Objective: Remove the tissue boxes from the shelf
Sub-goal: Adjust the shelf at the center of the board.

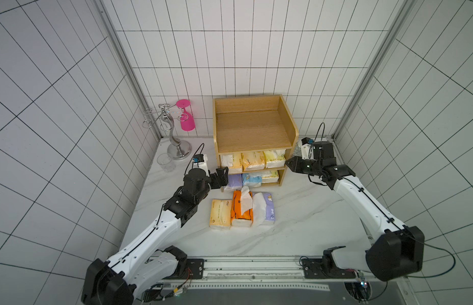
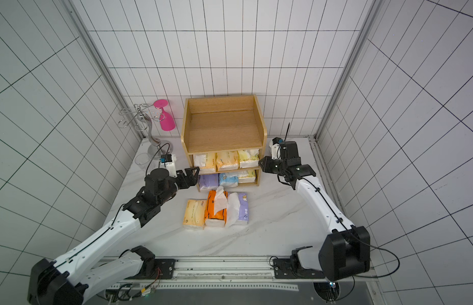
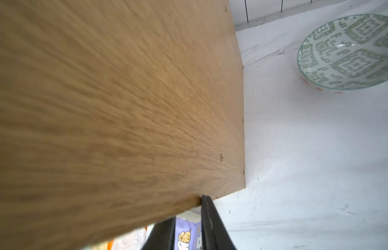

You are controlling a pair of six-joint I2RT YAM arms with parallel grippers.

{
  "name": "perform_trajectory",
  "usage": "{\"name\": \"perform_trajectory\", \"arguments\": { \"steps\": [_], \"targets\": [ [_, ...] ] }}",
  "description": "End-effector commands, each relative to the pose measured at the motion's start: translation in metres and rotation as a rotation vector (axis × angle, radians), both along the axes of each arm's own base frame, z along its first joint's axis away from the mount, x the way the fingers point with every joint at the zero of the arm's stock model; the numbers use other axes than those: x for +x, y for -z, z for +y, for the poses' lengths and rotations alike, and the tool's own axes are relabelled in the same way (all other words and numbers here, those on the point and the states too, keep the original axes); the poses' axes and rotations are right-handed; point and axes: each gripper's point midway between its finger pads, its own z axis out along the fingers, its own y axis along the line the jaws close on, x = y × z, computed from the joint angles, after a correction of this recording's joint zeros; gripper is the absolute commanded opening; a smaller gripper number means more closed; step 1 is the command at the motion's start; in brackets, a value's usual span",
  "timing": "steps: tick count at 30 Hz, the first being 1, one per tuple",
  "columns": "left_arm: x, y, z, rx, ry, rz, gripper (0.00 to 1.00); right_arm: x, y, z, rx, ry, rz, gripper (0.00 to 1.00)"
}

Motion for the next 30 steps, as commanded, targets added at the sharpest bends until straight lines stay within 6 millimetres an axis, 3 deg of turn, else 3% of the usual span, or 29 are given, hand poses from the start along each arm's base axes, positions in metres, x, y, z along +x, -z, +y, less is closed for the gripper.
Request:
{"name": "perform_trajectory", "arguments": {
  "steps": [1, 7, 10, 14, 21, 24, 30],
  "targets": [
    [0.012, -0.017, -0.006, -0.021, 0.023, -0.043, 0.98, 0.027, -0.022, -0.001, 0.019, 0.013, -0.070, 0.21],
    [0.029, -0.016, -0.007, -0.028, 0.017, -0.031, 0.98, 0.048, -0.020, -0.001, 0.032, 0.015, -0.064, 0.21],
    [0.028, -0.019, -0.008, -0.033, 0.029, -0.032, 0.98, 0.048, -0.022, -0.002, 0.047, 0.015, -0.060, 0.21],
    [0.017, -0.026, -0.004, -0.043, 0.038, -0.051, 0.98, 0.033, -0.030, -0.007, 0.065, 0.030, -0.070, 0.30],
    [-0.011, -0.043, 0.005, -0.057, 0.062, -0.112, 0.98, -0.016, -0.041, -0.017, 0.152, 0.099, -0.071, 0.46],
    [-0.017, -0.045, 0.009, -0.060, 0.055, -0.118, 0.98, -0.035, -0.041, -0.005, 0.214, 0.116, -0.098, 0.50],
    [-0.022, -0.031, 0.017, -0.067, 0.017, -0.074, 0.98, -0.067, -0.039, 0.058, 0.331, 0.011, -0.135, 0.57]
  ]
}}
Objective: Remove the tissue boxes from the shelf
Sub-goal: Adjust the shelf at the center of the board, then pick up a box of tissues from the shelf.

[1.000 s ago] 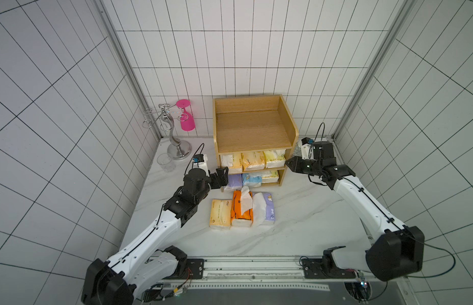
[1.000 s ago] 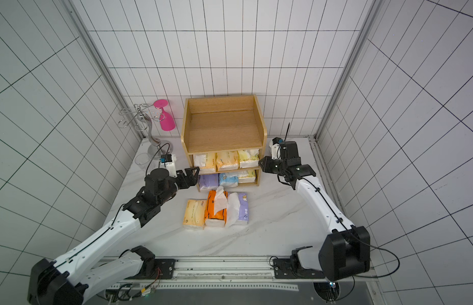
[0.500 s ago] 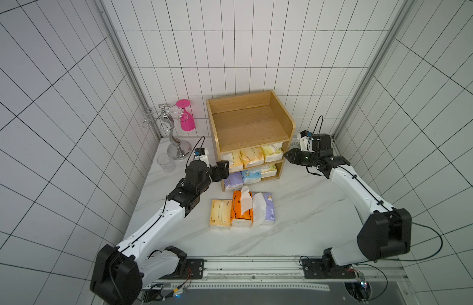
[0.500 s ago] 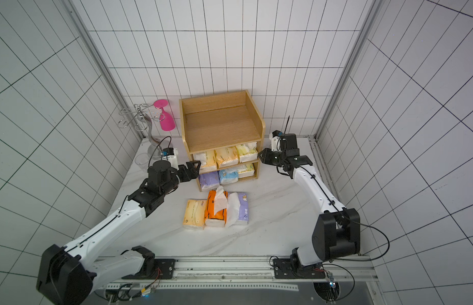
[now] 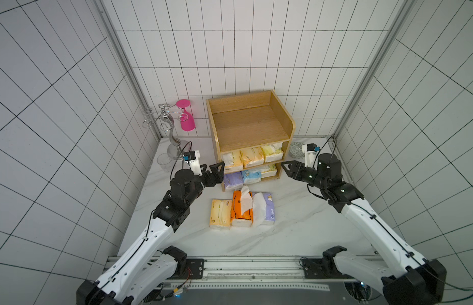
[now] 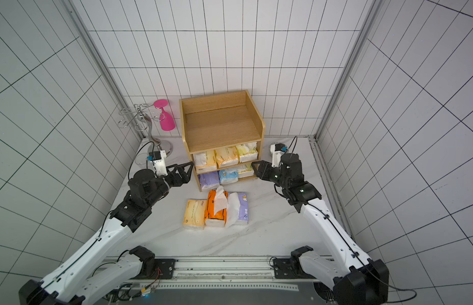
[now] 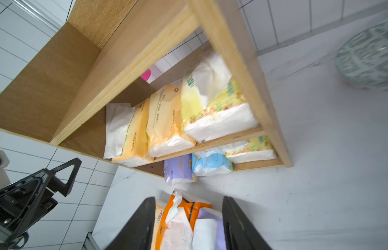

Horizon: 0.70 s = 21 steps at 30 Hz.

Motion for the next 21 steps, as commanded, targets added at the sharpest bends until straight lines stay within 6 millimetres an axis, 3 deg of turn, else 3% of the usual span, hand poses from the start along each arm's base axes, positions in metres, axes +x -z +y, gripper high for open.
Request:
{"name": "perform_trajectory", "arguments": {
  "steps": [1, 10, 14, 21],
  "targets": [
    [-0.003, 0.020, 0.007, 0.013, -0.027, 0.058, 0.98, -0.002, -0.003, 0.027, 0.100, 0.010, -0.037, 0.59],
    [-0.012, 0.034, 0.018, 0.000, -0.051, 0.094, 0.98, 0.007, 0.010, 0.090, 0.118, -0.063, -0.017, 0.63],
    [-0.011, 0.037, 0.023, -0.023, -0.060, 0.110, 0.98, 0.015, 0.017, 0.109, 0.097, -0.033, -0.052, 0.63],
    [-0.011, 0.042, 0.031, -0.020, -0.073, 0.123, 0.98, 0.022, 0.011, 0.136, 0.128, -0.064, -0.104, 0.62]
  ]
}}
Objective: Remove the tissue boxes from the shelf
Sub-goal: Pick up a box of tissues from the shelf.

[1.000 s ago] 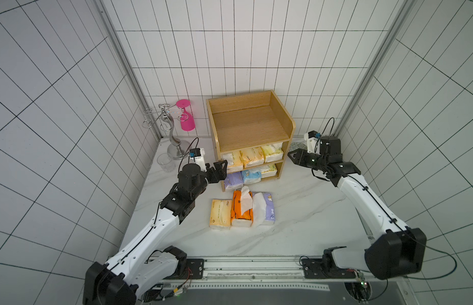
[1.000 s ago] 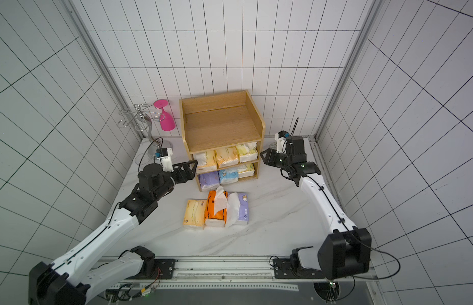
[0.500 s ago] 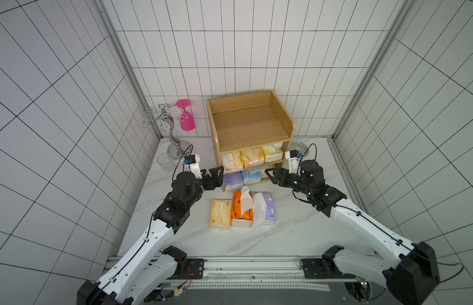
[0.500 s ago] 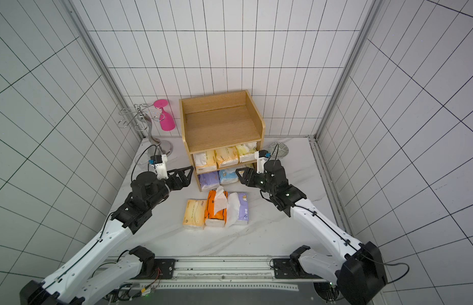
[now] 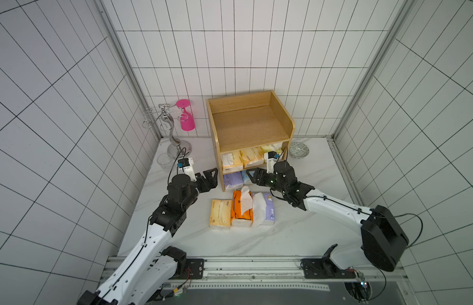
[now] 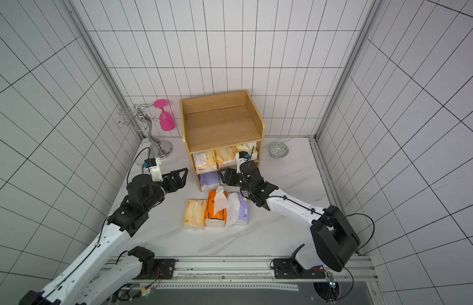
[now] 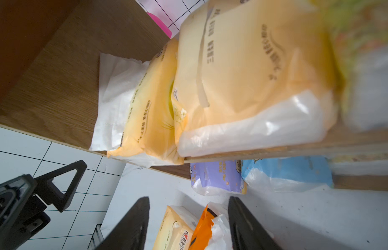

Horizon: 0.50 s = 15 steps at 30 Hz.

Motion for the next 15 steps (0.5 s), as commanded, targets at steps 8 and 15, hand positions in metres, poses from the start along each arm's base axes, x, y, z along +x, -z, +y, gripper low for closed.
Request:
{"name": "perform_trajectory", "arguments": {
  "steps": [8, 15],
  "targets": [
    [-0.007, 0.011, 0.004, 0.002, 0.015, 0.024, 0.98, 0.018, -0.044, 0.030, 0.088, -0.004, -0.142, 0.63],
    [-0.011, 0.011, 0.003, -0.004, 0.029, 0.022, 0.98, 0.025, -0.038, 0.047, 0.079, -0.020, -0.141, 0.64]
  ]
}}
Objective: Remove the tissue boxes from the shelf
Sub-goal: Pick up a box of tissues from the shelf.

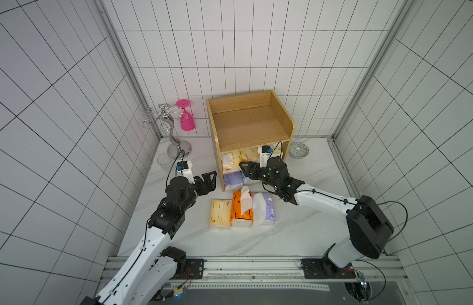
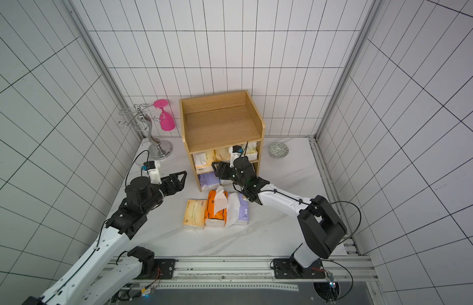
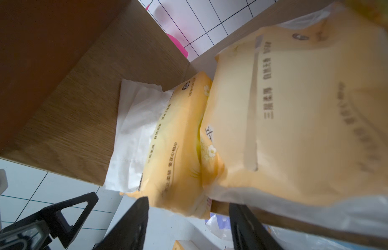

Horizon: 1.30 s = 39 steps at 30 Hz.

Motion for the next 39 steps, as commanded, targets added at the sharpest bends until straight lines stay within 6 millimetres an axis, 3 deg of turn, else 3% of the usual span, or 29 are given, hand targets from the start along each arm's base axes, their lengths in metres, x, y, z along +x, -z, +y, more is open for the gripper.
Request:
{"name": "perform_trajectory", "arguments": {
  "steps": [1, 9, 17, 23, 31, 39],
  "targets": [
    [-0.003, 0.002, -0.001, 0.000, 0.018, 0.002, 0.98, 0.007, -0.026, 0.017, 0.045, -0.013, -0.066, 0.64],
    [-0.005, 0.002, -0.002, 0.002, 0.029, 0.003, 0.98, 0.010, -0.021, 0.035, 0.035, -0.036, -0.055, 0.57],
    [-0.005, 0.003, -0.003, 0.001, 0.032, 0.005, 0.98, 0.003, -0.030, 0.037, 0.031, -0.066, -0.073, 0.22],
    [-0.005, 0.006, -0.004, -0.019, 0.029, 0.017, 0.98, -0.010, -0.036, 0.026, 0.024, -0.075, -0.081, 0.09],
    [-0.006, 0.002, -0.007, -0.046, 0.040, 0.008, 0.98, -0.042, -0.035, 0.011, -0.018, -0.120, -0.072, 0.02],
    [-0.012, -0.005, -0.005, -0.069, 0.038, -0.006, 0.98, -0.073, -0.023, -0.018, -0.097, -0.142, -0.045, 0.01]
  ]
}}
